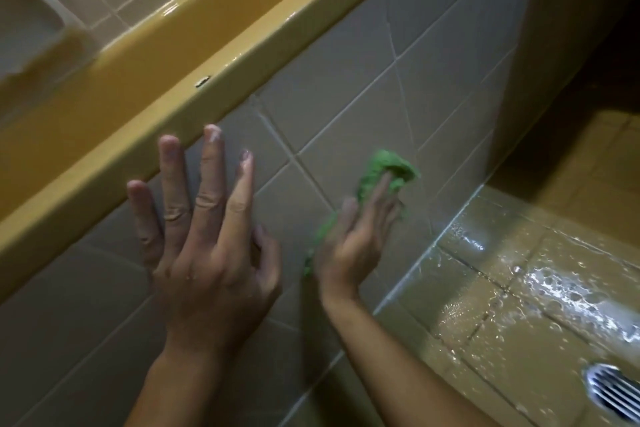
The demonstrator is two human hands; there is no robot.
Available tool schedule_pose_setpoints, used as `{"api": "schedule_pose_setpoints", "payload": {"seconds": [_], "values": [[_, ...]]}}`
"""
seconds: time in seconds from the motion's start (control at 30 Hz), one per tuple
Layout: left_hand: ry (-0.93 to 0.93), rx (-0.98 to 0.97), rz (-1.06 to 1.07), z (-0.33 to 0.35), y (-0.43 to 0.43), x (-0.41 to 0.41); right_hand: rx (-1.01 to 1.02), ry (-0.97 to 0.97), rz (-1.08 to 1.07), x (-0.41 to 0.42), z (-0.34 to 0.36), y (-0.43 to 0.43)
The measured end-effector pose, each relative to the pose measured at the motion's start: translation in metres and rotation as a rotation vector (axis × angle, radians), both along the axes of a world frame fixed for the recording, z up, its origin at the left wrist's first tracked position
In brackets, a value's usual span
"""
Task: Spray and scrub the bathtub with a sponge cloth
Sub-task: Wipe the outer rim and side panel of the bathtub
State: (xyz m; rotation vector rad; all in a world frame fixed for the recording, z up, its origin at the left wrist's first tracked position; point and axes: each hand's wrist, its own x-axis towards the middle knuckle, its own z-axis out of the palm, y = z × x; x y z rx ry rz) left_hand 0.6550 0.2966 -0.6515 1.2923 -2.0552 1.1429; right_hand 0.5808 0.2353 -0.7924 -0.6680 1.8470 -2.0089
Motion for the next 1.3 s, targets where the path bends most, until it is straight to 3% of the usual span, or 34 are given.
{"api": "schedule_pose_setpoints", "payload": {"seconds": [0.07, 0.13, 0.2, 0.27, 0.33, 0.4, 0.43, 0.5, 0.63, 0.7, 0.77, 0.8, 0.83, 0.93, 0.97, 1.17, 1.23, 1.3], "values": [[0.019, -0.011, -0.010, 0.001, 0.000, -0.002, -0.184, 0.237, 0.011, 0.011, 0.011, 0.007], [0.030, -0.015, -0.026, 0.003, 0.001, -0.002, -0.217, 0.285, 0.040, 0.009, -0.018, 0.008], [0.048, -0.008, -0.044, 0.006, 0.003, 0.001, 0.001, 0.047, 0.052, 0.003, -0.072, 0.004], [0.066, 0.008, -0.054, 0.009, 0.006, 0.004, 0.274, -0.434, 0.066, -0.007, -0.122, 0.000], [0.070, 0.022, -0.062, 0.011, 0.010, 0.007, 0.315, -0.923, 0.052, -0.010, -0.149, -0.001], [0.071, 0.024, -0.071, 0.012, 0.013, 0.011, 0.363, -1.030, 0.042, -0.002, -0.148, 0.004], [0.066, 0.012, -0.076, 0.013, 0.013, 0.013, 0.388, -0.958, 0.033, 0.009, -0.139, 0.007], [0.056, -0.024, -0.074, 0.013, 0.012, 0.014, 0.397, -0.572, 0.029, 0.035, -0.101, 0.017], [0.168, -0.075, -0.155, 0.021, 0.007, 0.007, -0.131, 0.232, 0.035, 0.071, -0.003, 0.039], [0.207, -0.088, -0.199, 0.024, 0.006, 0.004, -0.335, 0.697, 0.101, 0.051, 0.002, 0.034], [0.180, -0.083, -0.227, 0.024, 0.005, 0.007, -0.462, 0.907, 0.136, 0.012, -0.012, 0.019], [0.156, -0.077, -0.227, 0.021, 0.006, 0.010, -0.471, 0.880, 0.132, -0.009, -0.018, 0.010], [0.134, -0.071, -0.228, 0.019, 0.009, 0.014, -0.418, 0.727, 0.097, -0.025, -0.017, 0.002], [0.101, -0.080, -0.259, 0.014, 0.015, 0.027, -0.172, 0.034, 0.009, -0.046, 0.022, -0.025], [0.112, -0.089, -0.264, 0.012, 0.015, 0.030, -0.166, 0.010, 0.010, -0.042, 0.040, -0.026], [0.216, -0.164, -0.275, 0.018, 0.013, 0.025, -0.702, 1.051, 0.074, -0.025, 0.121, 0.001], [0.227, -0.164, -0.261, 0.018, 0.009, 0.020, -0.728, 1.095, 0.016, -0.050, 0.149, -0.015], [0.218, -0.131, -0.224, 0.016, 0.007, 0.011, -0.599, 0.816, -0.042, -0.085, 0.158, -0.047]]}}
